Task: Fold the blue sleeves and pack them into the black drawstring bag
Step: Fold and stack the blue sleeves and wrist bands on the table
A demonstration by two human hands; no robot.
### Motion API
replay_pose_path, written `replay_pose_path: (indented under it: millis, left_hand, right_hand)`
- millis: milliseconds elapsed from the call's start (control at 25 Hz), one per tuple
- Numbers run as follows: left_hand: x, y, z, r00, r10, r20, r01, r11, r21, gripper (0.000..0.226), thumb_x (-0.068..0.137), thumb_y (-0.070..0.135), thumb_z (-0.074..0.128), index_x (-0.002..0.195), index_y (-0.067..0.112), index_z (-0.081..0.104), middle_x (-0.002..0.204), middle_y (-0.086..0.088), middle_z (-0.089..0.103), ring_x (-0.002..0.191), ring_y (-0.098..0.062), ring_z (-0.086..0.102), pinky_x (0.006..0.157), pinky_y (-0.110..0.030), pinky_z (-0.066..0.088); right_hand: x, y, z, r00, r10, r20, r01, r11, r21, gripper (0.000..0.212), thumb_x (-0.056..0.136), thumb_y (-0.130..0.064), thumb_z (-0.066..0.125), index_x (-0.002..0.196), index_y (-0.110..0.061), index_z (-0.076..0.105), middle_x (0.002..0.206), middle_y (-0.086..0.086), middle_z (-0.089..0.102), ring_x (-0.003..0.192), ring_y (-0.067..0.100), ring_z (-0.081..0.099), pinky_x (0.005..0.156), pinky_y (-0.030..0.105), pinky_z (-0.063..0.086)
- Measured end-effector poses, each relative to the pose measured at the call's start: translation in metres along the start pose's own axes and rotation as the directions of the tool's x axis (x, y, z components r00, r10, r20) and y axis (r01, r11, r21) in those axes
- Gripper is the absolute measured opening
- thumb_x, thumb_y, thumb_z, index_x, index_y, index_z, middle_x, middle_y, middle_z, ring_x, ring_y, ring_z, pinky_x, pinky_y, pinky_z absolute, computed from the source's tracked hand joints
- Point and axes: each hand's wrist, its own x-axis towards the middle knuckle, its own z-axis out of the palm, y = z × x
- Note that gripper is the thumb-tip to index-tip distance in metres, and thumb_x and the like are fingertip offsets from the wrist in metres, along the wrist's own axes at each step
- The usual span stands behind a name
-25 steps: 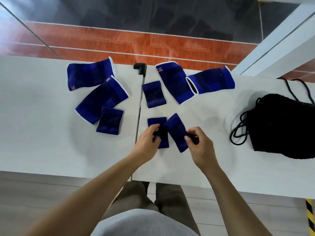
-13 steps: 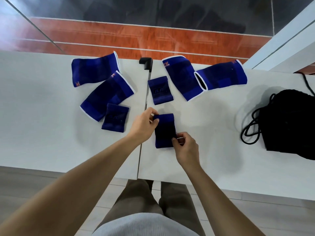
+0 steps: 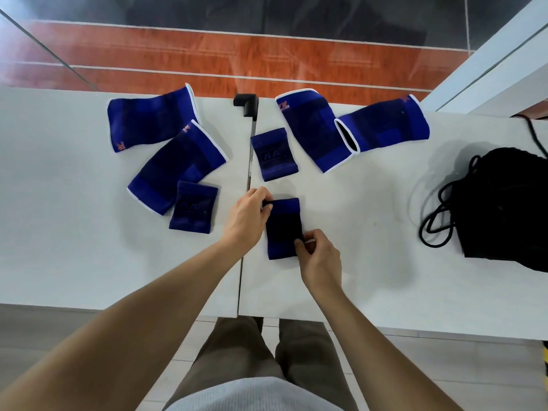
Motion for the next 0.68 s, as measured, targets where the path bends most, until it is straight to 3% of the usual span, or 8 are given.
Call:
replay_pose_path:
  millis: [160,240,360,440,560,680]
  left_hand:
    - [0.000,0.002,0.005,0.999,-0.026,-0.020,0.026,0.999,0.027,0.008,0.096,0.009,0.056,0.102,0.014,0.058,0.102,0.001,0.056,0.085,-0.021,0.056,0.073,-0.032,0.050]
    - [-0.003,0.004,0.004,0.999,-0.038,-0.032,0.039,0.999,0.030,0.018,0.095,0.007,0.059,0.111,0.013,0.057,0.112,-0.003,0.054,0.090,-0.021,0.056,0.075,-0.028,0.048]
    - [-0.020,0.005,0.002,0.985,0.156,-0.073,-0.131,0.953,0.272,0.034,0.088,0.005,0.066,0.120,0.012,0.058,0.122,-0.009,0.054,0.095,-0.026,0.054,0.079,-0.035,0.051]
    - [-0.045,-0.001,0.010,0.952,0.306,0.013,-0.286,0.875,0.391,0.034,0.089,0.011,0.065,0.122,0.013,0.063,0.126,-0.010,0.058,0.103,-0.032,0.057,0.085,-0.041,0.051]
    - [-0.085,-0.015,0.024,0.947,0.220,0.235,-0.303,0.857,0.417,0.056,0.093,0.032,0.061,0.145,0.019,0.046,0.156,-0.006,0.038,0.141,-0.032,0.037,0.109,-0.045,0.038]
    - [-0.093,-0.019,0.028,0.951,0.153,0.269,-0.263,0.858,0.442,0.071,0.090,0.033,0.068,0.152,0.020,0.036,0.164,-0.004,0.024,0.149,-0.031,0.026,0.113,-0.045,0.033]
  right_hand:
    - [0.004,-0.001,0.004,1.000,0.020,-0.008,-0.020,0.999,-0.042,0.013,0.097,-0.030,0.062,0.103,-0.019,0.059,0.089,-0.006,0.068,0.076,0.011,0.063,0.055,0.015,0.040]
    - [0.006,0.000,0.005,0.999,0.034,-0.015,-0.035,0.999,-0.034,0.016,0.095,-0.030,0.065,0.102,-0.020,0.056,0.092,-0.005,0.066,0.077,0.011,0.062,0.056,0.014,0.039]
    - [0.006,0.000,0.002,0.998,0.070,-0.002,-0.070,0.997,-0.016,0.021,0.093,-0.035,0.066,0.102,-0.019,0.054,0.096,-0.002,0.061,0.077,0.008,0.057,0.057,0.017,0.039]
    - [0.003,0.002,-0.002,0.996,0.093,-0.002,-0.093,0.994,-0.057,0.024,0.095,-0.040,0.060,0.104,-0.018,0.054,0.100,-0.001,0.059,0.077,0.010,0.055,0.063,0.024,0.042]
    - [-0.003,0.001,-0.004,0.985,0.156,0.067,-0.149,0.984,-0.101,0.028,0.100,-0.042,0.052,0.113,-0.017,0.055,0.110,0.001,0.056,0.082,0.013,0.055,0.071,0.026,0.049]
    - [-0.004,-0.002,-0.002,0.969,0.205,0.138,-0.203,0.979,-0.028,0.026,0.101,-0.038,0.054,0.114,-0.016,0.055,0.112,0.002,0.056,0.082,0.011,0.055,0.064,0.017,0.043]
